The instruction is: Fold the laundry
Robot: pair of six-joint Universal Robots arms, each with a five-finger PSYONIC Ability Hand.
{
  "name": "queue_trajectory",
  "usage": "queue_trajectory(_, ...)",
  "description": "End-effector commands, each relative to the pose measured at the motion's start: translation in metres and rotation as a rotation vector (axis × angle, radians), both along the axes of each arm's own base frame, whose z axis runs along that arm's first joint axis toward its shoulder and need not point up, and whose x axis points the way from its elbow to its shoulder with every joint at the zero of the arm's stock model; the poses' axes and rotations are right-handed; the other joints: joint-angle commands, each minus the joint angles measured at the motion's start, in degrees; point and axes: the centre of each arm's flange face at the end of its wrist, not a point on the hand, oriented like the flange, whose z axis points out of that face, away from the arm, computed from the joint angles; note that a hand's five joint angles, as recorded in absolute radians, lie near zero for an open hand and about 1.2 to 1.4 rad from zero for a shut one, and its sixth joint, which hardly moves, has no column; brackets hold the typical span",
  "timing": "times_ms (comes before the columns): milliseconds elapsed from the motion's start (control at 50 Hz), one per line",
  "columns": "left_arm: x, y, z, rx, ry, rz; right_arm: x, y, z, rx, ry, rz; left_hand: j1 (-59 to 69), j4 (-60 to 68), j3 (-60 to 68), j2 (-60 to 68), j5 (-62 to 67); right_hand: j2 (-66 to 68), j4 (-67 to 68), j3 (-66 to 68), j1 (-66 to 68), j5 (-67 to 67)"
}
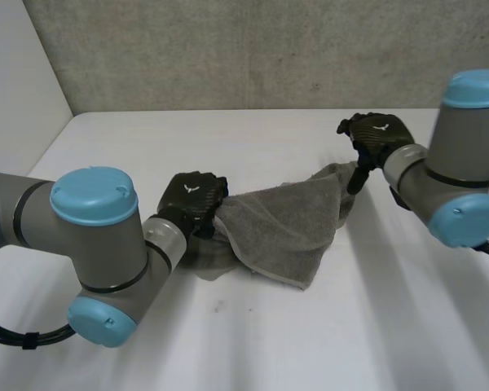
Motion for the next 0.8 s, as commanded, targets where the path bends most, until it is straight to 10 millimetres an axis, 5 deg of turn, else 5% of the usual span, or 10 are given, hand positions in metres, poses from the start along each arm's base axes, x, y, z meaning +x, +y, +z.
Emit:
queue_trajectory(20,-0.003,-0.005,0.015,-0.035,0.031,-0.001,-0.026,0.065,0.015,0.074,-0.089,-0.028,13.5,10.3,10.6,10.5,11.2,-3.2,-3.4,-2.2,-2.1,-4.1)
queue_trajectory(120,-0.005,-0.008,0.016,-0.045,0.032,0.0,-0.027,0.104,-0.003,0.184,-0.119,-0.01,13.5,10.3,10.6,10.5,11.2,-3.2,-3.4,-2.2,-2.1,-4.1)
queue_trajectory(300,-0.005,-0.013,0.009,-0.036,0.023,0.009,0.005,0.177,-0.032,0.262,-0.11,0.201,13.5,10.3,10.6,10.5,11.2,13.5,13.3,14.5,14.6,12.6)
queue_trajectory(460,-0.003,-0.011,0.005,-0.022,0.017,0.011,0.02,0.177,-0.065,0.28,-0.094,0.228,13.5,10.3,10.6,10.5,11.2,16.9,16.7,17.9,18.0,16.0)
queue_trajectory(800,-0.001,-0.008,0.005,-0.017,0.014,0.011,0.037,0.144,-0.094,0.222,-0.07,0.143,13.5,10.3,10.6,10.5,11.2,15.7,15.5,16.7,16.8,14.8)
